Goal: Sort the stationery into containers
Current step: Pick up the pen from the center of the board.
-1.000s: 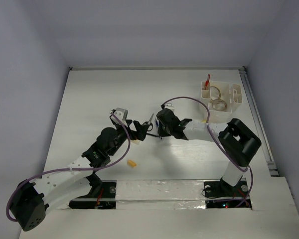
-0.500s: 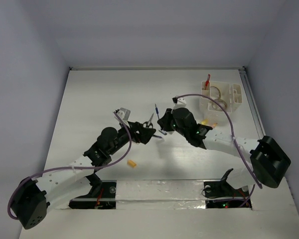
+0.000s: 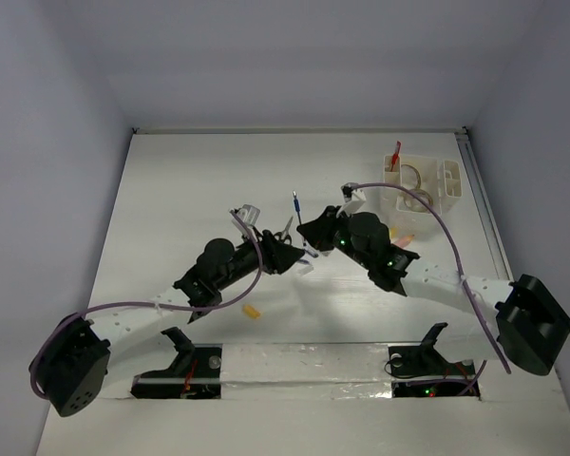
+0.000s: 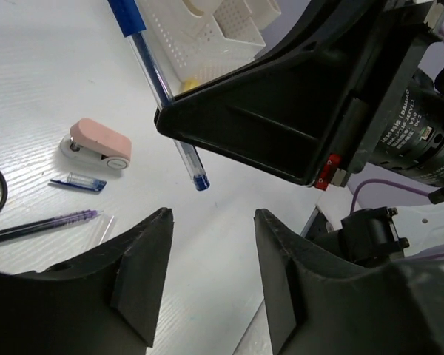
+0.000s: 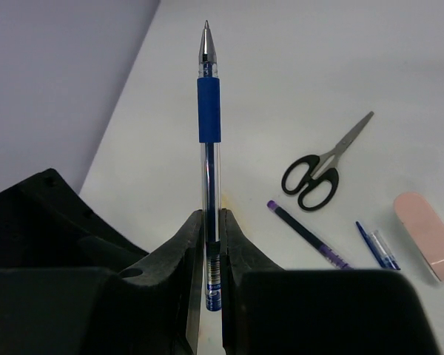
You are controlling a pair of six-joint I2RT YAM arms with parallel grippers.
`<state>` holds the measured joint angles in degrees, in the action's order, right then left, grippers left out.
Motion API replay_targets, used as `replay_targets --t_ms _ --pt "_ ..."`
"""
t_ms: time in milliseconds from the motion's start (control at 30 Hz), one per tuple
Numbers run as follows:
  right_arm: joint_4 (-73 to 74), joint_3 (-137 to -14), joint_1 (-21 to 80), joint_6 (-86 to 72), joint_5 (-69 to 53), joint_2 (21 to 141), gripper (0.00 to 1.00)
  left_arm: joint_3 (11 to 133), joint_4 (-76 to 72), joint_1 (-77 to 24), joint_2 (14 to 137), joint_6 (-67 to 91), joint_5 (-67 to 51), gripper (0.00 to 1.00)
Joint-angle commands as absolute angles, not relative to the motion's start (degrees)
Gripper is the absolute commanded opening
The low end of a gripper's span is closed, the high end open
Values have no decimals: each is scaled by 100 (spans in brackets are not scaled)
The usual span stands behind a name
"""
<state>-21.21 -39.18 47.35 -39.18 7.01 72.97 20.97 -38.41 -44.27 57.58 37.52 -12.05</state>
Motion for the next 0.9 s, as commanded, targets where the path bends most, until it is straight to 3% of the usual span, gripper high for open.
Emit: replay_targets --t_ms 0,400,533,633,700,800,833,867 --pt "-2777 -3850 4772 -4122 536 7102 2 2206 -4561 -4447 5818 3876 -1336 44" --pt "-3173 -3586 4825 -4500 36 7057 2 2329 -5114 -4447 6231 3779 -1230 31" --pt "-3322 -3489 4825 -4614 53 7101 2 2373 -5194 -4447 6319 3709 -1231 18" --pt "-3349 -3445 4825 -4623 -122 7058 2 2373 -5159 -4447 6381 3691 -1178 2" --pt "-3331 -3445 4825 -4606 -123 7005 2 2356 -5133 -4447 6381 3683 -1169 0" --pt "-3156 -3480 4825 -4483 -62 6926 13 2303 -5081 -4447 6328 3621 -1204 0" --pt "-3094 -3524 4825 -4430 -35 6891 24 2294 -5028 -4447 6311 3595 -1204 0" --pt "-2963 -3551 4825 -4369 130 6812 29 2250 -5001 -4447 6267 3569 -1239 0"
